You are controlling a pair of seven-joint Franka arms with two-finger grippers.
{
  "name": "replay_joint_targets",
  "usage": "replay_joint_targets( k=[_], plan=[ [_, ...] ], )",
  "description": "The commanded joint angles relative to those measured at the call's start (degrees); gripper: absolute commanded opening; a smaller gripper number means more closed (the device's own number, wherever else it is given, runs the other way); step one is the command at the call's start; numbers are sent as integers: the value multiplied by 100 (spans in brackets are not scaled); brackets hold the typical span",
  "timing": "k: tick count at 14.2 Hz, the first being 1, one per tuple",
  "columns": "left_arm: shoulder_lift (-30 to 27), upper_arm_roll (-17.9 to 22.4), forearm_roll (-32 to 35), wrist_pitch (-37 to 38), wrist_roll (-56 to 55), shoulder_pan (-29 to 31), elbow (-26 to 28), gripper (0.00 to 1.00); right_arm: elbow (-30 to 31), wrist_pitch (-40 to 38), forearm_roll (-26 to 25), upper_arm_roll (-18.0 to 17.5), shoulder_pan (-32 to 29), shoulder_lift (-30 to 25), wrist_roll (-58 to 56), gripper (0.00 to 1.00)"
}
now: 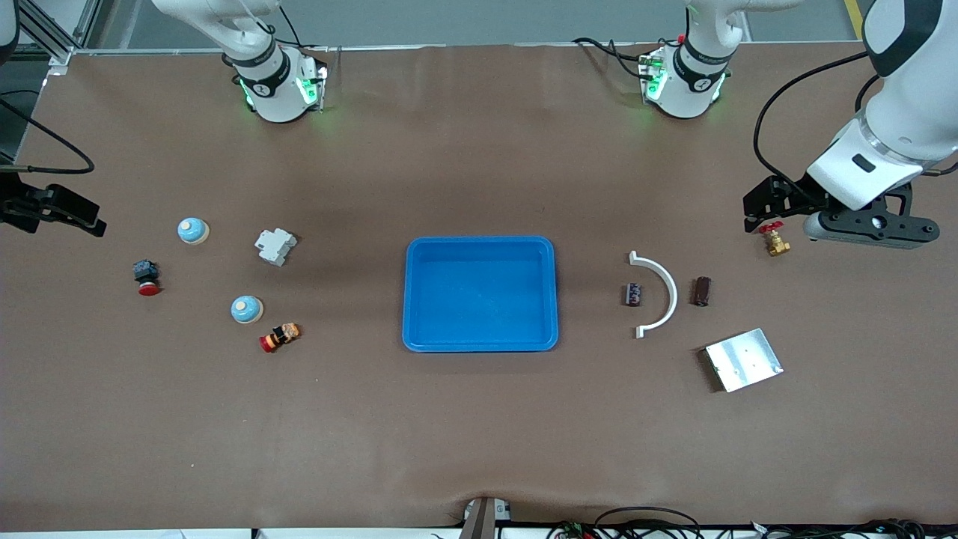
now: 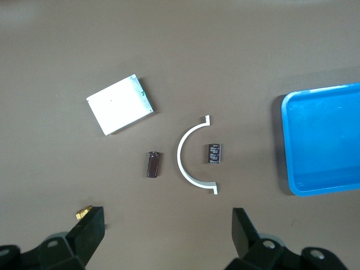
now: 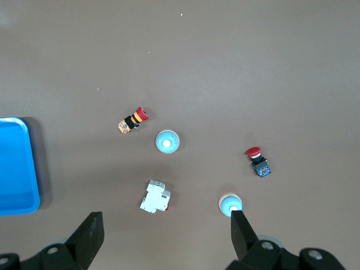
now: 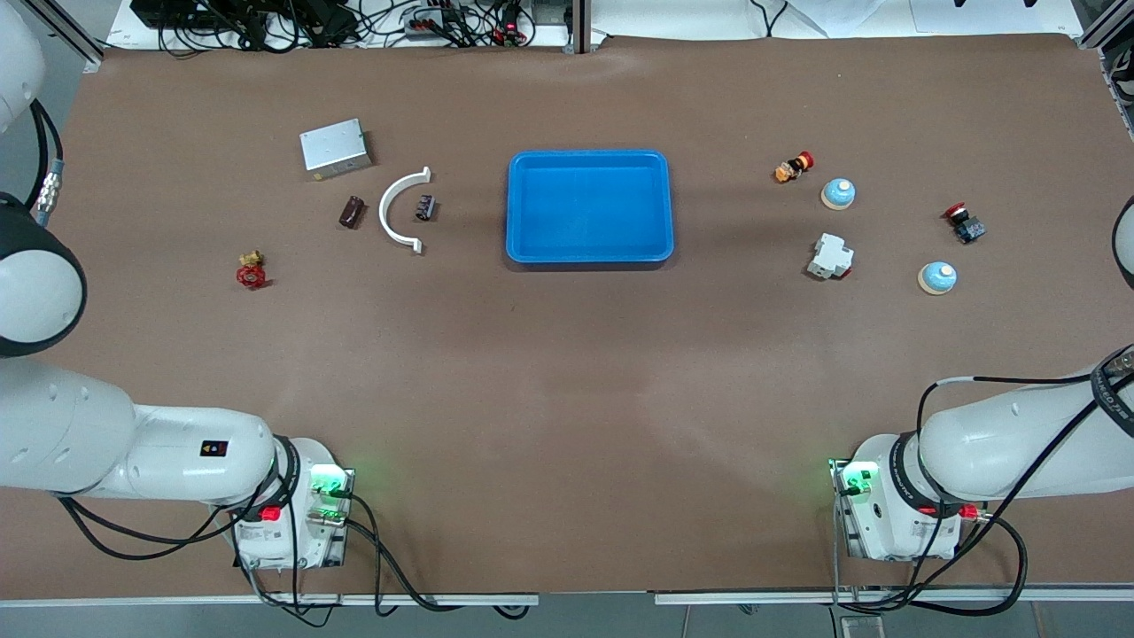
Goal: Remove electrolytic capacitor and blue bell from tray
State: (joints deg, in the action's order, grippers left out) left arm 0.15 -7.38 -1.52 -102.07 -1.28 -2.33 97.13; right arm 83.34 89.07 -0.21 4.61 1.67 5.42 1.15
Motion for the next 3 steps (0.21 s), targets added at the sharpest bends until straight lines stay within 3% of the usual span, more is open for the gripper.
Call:
replay_joint_targets(
  k=[1, 3],
  plan=[
    [55, -10, -6, 30, -65, -5, -133, 100, -81, -57, -58, -21, -18, 3, 16, 100],
    [64, -18, -15, 30, -65, 4, -133, 100, -63, -126, -75, -21, 17, -5, 25, 100]
  ],
)
